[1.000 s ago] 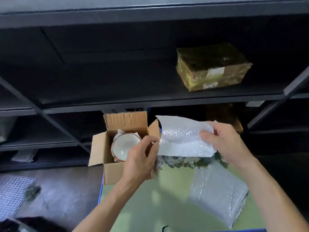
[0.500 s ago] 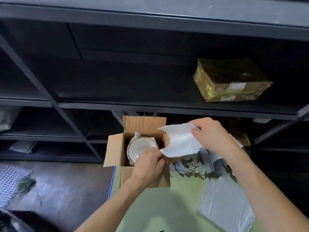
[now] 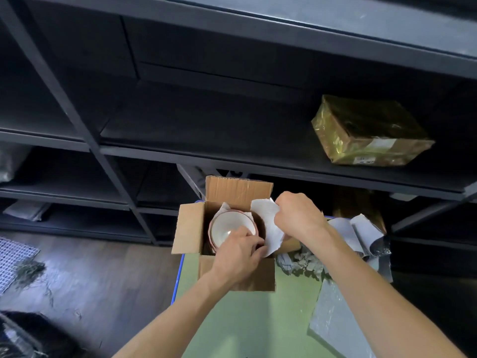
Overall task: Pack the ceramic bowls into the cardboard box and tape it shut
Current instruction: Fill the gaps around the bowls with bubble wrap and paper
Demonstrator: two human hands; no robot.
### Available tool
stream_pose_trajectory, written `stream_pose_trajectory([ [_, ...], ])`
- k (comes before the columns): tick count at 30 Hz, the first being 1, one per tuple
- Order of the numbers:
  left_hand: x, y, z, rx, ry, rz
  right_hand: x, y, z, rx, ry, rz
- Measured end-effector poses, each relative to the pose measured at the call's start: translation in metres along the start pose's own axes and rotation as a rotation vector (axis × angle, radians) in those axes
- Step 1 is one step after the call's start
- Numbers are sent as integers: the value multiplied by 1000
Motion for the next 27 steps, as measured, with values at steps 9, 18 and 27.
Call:
stream_pose_trajectory([
  [9,-1,-14,1,46,68,-123,-48,-3,15,-66,-66,74],
  [18,3,-15,1,63,84,-158,-54,-19,10,-15,-43,-90],
  [27,1,-17,1,68,83,-209,-39,-18,12,10,64,-180],
])
Point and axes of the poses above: each hand's wrist, its own z-axis towards the middle knuckle, its own x-axis out of the back of the hand, y = z × x, the point moved 4 cm from there along z, towards the middle knuckle, and after that the axes turned 11 degrees about z, right-handed, at the moved point
